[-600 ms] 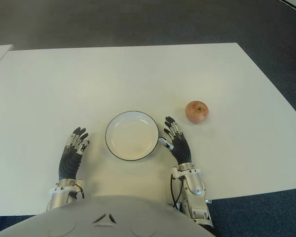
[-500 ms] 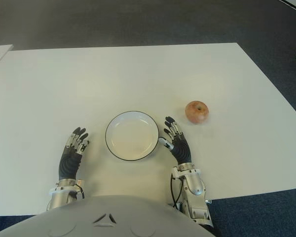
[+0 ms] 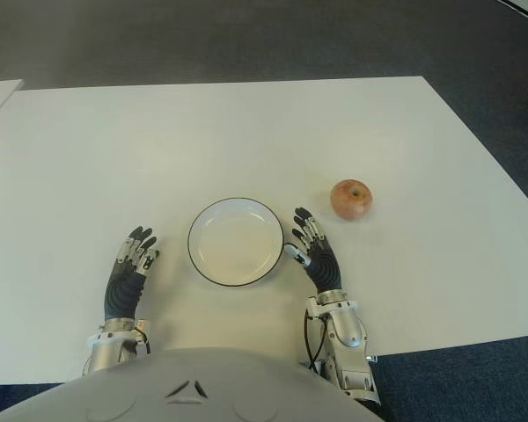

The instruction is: Put the apples into the plate.

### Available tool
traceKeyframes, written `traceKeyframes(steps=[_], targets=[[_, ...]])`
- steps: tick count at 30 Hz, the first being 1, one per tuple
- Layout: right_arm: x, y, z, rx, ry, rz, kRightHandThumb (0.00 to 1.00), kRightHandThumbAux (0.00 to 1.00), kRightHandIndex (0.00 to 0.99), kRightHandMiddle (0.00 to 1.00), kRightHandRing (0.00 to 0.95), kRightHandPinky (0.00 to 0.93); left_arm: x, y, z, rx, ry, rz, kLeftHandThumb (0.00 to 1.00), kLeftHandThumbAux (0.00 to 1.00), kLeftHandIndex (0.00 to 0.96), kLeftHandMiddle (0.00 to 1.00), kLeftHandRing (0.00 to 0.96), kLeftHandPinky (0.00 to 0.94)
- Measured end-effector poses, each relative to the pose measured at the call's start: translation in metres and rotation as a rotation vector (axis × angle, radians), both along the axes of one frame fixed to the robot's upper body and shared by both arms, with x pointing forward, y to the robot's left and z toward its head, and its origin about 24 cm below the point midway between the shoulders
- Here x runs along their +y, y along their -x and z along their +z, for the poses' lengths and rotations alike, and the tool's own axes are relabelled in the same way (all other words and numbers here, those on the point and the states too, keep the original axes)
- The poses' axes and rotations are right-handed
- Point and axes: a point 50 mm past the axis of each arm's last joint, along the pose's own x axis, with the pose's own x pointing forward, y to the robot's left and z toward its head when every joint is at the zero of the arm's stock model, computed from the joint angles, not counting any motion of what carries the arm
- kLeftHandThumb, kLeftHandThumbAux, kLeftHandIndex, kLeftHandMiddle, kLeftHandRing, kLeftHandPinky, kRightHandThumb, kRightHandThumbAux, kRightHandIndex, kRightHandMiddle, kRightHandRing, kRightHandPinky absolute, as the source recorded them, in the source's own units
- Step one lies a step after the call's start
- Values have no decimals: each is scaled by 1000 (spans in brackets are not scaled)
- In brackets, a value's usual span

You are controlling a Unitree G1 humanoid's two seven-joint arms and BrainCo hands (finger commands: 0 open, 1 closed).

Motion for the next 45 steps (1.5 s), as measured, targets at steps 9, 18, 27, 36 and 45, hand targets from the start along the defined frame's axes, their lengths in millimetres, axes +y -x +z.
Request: traceKeyframes(steps=[9, 18, 27, 36, 45], targets=[[-4, -2, 11, -12, 20, 14, 193, 585, 80, 75, 31, 56, 0, -2, 0, -1, -11, 1, 96, 545, 109, 131, 134, 151], [-4, -2, 61, -186, 131, 35, 383, 607, 90, 103, 63, 44, 0, -3, -3, 1, -17, -4, 88, 547, 109, 129, 131, 151], [-20, -17, 84, -531, 605, 10, 419, 567, 111, 121, 61, 6, -1, -7, -3, -21, -16, -8, 105, 550, 121, 144, 151, 181], [-42, -37, 98, -713, 1049, 4, 301, 527, 99, 95, 32, 0, -2, -10, -5, -28, -10, -13, 114, 547, 115, 142, 152, 178], [-52, -61, 100, -770, 1287, -9, 367, 478, 112, 80, 13, 0, -5, -13, -8, -36, -5, -18, 125, 527, 111, 135, 144, 167]])
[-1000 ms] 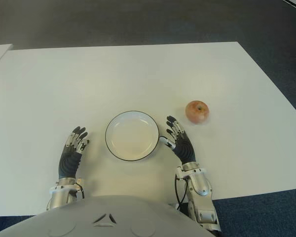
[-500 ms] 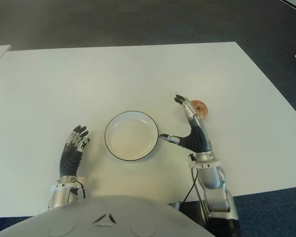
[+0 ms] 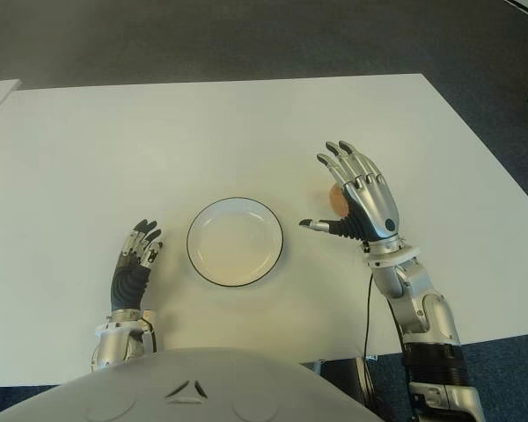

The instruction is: Put the apples into the plate.

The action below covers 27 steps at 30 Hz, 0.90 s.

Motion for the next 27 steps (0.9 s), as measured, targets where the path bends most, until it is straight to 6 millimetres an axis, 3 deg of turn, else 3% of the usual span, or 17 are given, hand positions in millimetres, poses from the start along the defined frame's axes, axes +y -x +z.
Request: traceKeyframes(steps=[12, 20, 27], targets=[[-20, -23, -8, 44, 104, -93, 335, 411, 75, 49, 0, 0, -1, -1, -1, -14, 5, 2, 136, 528, 119, 131, 139, 171], [-56, -50, -15, 180, 161, -231, 291, 354, 48, 31, 0, 0, 0, 0, -1, -15, 10, 10, 148, 544, 120, 135, 147, 182], [-64, -56, -18, 231, 169, -252, 299, 345, 32, 36, 0, 0, 1, 1, -1, -15, 8, 16, 141, 544, 114, 135, 148, 174]])
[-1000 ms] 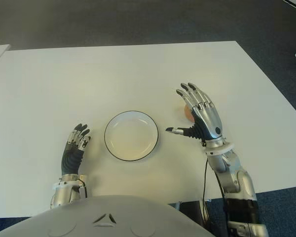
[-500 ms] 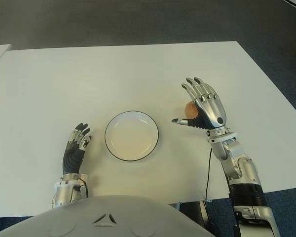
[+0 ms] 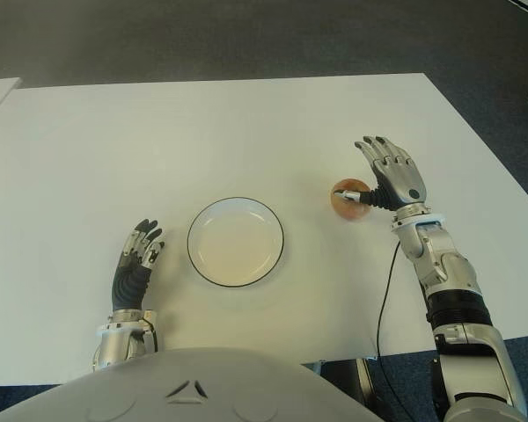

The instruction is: Put the apples into the plate.

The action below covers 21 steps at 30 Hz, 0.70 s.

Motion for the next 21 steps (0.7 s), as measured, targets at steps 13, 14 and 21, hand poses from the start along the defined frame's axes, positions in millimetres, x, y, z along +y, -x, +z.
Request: traceKeyframes(steps=[13, 14, 21], targets=[[-10, -5, -22, 104, -2, -48, 273, 345, 20, 36, 0, 0, 3, 2, 0, -1, -11, -3, 136, 549, 108, 123, 137, 171], [-11, -6, -22, 107, -4, -51, 270, 344, 20, 36, 0, 0, 3, 2, 0, -1, -12, -3, 138, 551, 107, 123, 139, 175], [-13, -7, -25, 113, -18, -62, 270, 351, 17, 36, 0, 0, 4, 3, 0, 1, -10, 0, 150, 558, 105, 121, 136, 169]])
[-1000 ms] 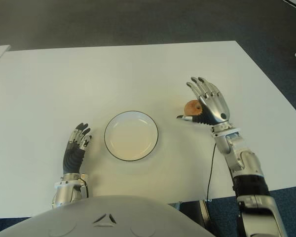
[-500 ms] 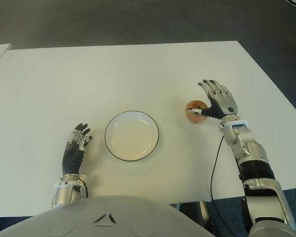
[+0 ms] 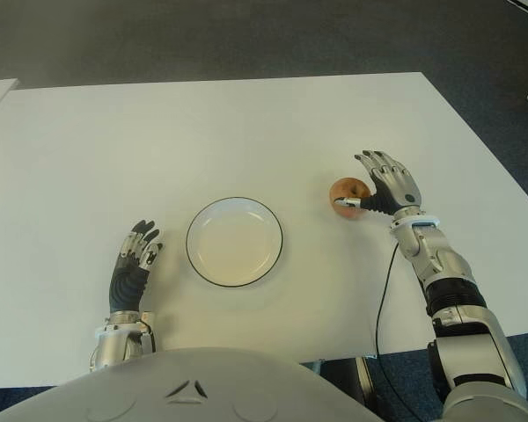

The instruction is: Put the apples into the plate.

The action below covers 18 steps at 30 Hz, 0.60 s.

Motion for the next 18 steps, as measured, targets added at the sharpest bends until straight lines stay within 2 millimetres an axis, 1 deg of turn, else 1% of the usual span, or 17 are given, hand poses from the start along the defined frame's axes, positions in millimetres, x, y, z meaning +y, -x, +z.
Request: traceKeyframes(steps=[10, 18], targets=[[-3, 0, -7, 13, -16, -21, 266, 353, 17, 37, 0, 0, 1, 2, 1, 10, -4, 1, 139, 536, 99, 113, 124, 154], [-1, 1, -11, 22, -26, -18, 261, 345, 20, 36, 0, 0, 1, 4, 1, 14, -9, -1, 142, 539, 92, 111, 127, 167]])
